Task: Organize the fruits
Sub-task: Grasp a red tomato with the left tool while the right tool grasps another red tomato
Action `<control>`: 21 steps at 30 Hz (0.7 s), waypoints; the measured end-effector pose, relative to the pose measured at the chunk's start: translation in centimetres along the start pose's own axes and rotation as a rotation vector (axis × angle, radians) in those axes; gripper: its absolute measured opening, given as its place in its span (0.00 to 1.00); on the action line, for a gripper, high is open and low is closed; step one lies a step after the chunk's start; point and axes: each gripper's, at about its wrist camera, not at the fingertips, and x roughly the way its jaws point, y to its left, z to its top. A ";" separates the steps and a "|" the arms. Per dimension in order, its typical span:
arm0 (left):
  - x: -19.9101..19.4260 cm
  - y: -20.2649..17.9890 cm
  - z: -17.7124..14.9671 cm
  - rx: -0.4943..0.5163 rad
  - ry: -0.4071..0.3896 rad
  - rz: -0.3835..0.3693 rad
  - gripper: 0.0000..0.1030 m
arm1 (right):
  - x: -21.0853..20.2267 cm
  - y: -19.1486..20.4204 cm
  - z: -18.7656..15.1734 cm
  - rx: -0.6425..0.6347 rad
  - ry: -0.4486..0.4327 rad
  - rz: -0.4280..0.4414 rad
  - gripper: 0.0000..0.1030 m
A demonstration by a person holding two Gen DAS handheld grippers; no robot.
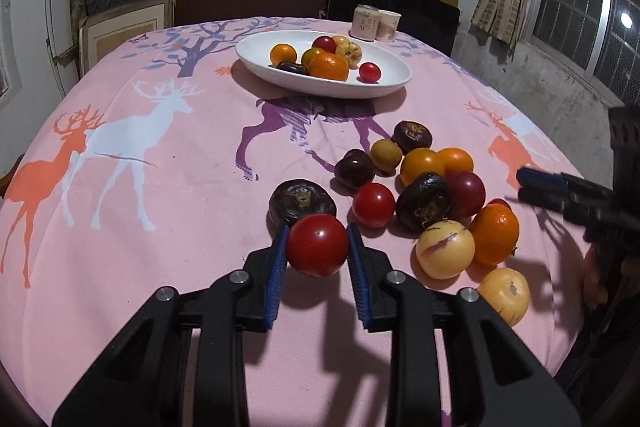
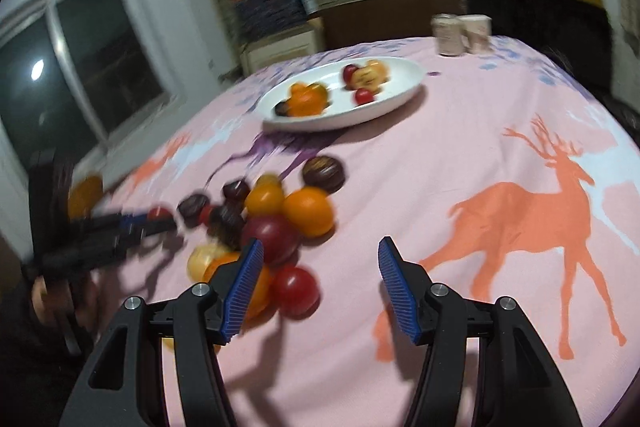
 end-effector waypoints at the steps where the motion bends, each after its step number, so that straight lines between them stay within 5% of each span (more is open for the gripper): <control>1: 0.0 -0.1 0.1 0.002 -0.001 -0.004 0.27 | 0.0 0.4 -0.2 -0.023 0.011 -0.020 0.59; 7: 0.2 -0.1 0.1 0.000 -0.003 -0.017 0.27 | 0.1 0.2 -0.7 -0.033 0.068 -0.067 0.45; 21: 0.2 0.0 -0.1 -0.001 -0.002 -0.019 0.28 | 2.8 2.4 0.3 -0.115 0.159 -0.071 0.42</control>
